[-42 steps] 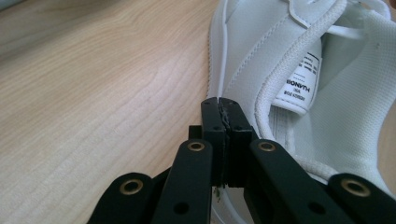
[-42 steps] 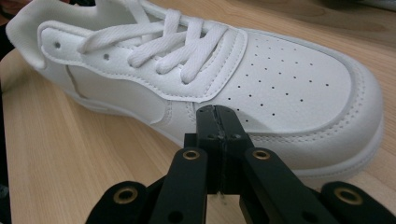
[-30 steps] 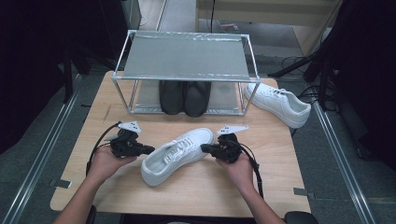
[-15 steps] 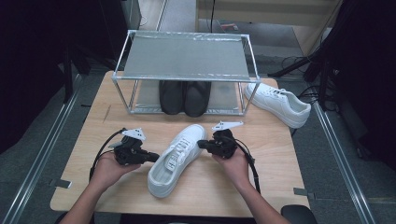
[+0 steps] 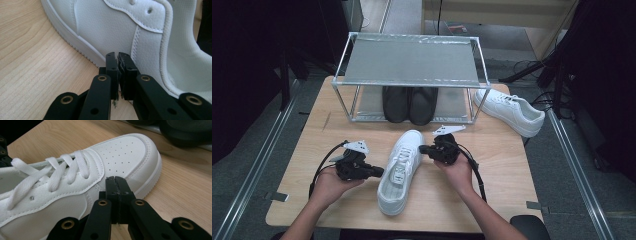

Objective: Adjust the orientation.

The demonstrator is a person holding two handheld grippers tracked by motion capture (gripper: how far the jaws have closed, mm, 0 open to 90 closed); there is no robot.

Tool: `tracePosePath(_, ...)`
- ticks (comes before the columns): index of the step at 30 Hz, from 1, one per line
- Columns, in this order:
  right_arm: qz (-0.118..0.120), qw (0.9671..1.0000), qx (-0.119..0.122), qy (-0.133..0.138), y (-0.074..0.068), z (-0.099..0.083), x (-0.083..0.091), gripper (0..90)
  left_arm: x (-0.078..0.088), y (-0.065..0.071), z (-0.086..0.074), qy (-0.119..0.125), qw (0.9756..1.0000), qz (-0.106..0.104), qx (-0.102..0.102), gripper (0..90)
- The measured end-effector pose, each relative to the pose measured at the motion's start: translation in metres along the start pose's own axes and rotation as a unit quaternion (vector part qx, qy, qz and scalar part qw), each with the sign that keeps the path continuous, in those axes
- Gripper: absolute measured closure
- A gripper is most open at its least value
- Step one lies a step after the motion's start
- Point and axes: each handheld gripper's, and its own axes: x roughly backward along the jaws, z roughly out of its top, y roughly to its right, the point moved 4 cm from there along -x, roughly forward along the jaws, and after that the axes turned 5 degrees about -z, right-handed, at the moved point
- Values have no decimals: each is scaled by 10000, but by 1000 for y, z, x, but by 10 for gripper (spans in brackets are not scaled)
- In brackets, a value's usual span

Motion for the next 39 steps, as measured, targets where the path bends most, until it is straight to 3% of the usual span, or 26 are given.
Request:
tracePosePath(3, 140, 9999, -94, -24, -2, 0, 2, 900, 2, 0, 1, 85, 10000, 9, 15, 868)
tracePosePath(8, 92, 9998, 146, -49, -14, -3, 9, 900, 3, -3, 5, 143, 9999, -2, -31, 868)
tracePosePath(17, 289, 9993, 199, -93, -35, -18, 24, 900, -2, -12, 17, 169, 9998, -77, -33, 873)
tracePosePath(23, 341, 9988, 263, -217, -46, -26, 19, 900, -11, -13, 16, 29, 9999, -144, -65, 883)
tracePosePath(32, 340, 9989, 300, -142, -46, -22, 9, 900, -10, -14, 14, 119, 9997, -174, 138, 899)
tracePosePath(39, 328, 9989, 337, -89, -43, -17, 2, 900, -8, -11, 12, 163, 9997, 16, 202, 900)
